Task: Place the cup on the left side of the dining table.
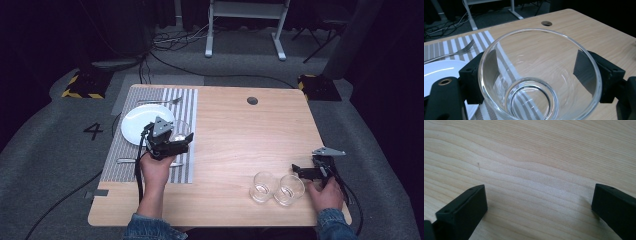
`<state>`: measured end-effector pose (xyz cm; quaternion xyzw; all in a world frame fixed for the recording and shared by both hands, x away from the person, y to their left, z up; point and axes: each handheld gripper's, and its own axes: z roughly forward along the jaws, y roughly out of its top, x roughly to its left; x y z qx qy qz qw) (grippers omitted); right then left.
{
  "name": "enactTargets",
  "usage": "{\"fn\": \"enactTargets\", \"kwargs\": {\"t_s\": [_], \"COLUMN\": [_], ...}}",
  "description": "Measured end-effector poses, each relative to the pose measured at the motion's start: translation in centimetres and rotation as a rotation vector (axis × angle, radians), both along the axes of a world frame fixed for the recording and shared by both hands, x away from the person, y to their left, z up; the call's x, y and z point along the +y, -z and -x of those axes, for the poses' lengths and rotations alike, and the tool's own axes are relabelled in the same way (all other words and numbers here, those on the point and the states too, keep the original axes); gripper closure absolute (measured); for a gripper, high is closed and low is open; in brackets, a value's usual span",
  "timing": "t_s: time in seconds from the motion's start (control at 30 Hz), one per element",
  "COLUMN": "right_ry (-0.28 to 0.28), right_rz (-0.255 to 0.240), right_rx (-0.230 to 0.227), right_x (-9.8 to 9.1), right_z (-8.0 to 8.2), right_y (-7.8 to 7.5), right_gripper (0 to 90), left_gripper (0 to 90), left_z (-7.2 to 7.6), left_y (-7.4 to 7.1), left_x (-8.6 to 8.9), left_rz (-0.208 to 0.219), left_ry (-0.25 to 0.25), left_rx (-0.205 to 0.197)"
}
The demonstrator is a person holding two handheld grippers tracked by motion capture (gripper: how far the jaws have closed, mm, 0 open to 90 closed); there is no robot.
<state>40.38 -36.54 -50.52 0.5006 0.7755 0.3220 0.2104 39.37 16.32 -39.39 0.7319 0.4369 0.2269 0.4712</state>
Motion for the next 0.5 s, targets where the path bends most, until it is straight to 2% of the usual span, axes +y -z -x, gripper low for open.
{"fn": "enactTargets", "kwargs": {"t_s": [0.1, 0.27, 0.4, 0.5], "right_ry": [0.002, 0.002, 0.002, 0.002], "right_rz": [0.000, 0.001, 0.001, 0.000], "right_rx": [-0.001, 0.000, 0.000, -0.001], "right_x": [0.0, 0.0, 0.0, 0.0], "right_z": [0.0, 0.0, 0.0, 0.0], "right_y": [0.0, 0.0, 0.0, 0.0], "right_gripper": [0.5, 0.5, 0.5, 0.5], "left_gripper": [18.0, 18.1, 18.1, 18.0], "left_z": [-0.8, -2.1, -3.2, -3.8], "left_y": [0.2, 0.7, 1.6, 2.3], "left_x": [0.8, 1.9, 2.0, 2.0], "left_rz": [0.004, 0.017, -0.024, -0.036], "left_ry": [-0.045, -0.067, -0.056, -0.056], "left_rx": [0.011, 0.019, 0.053, 0.066]}}
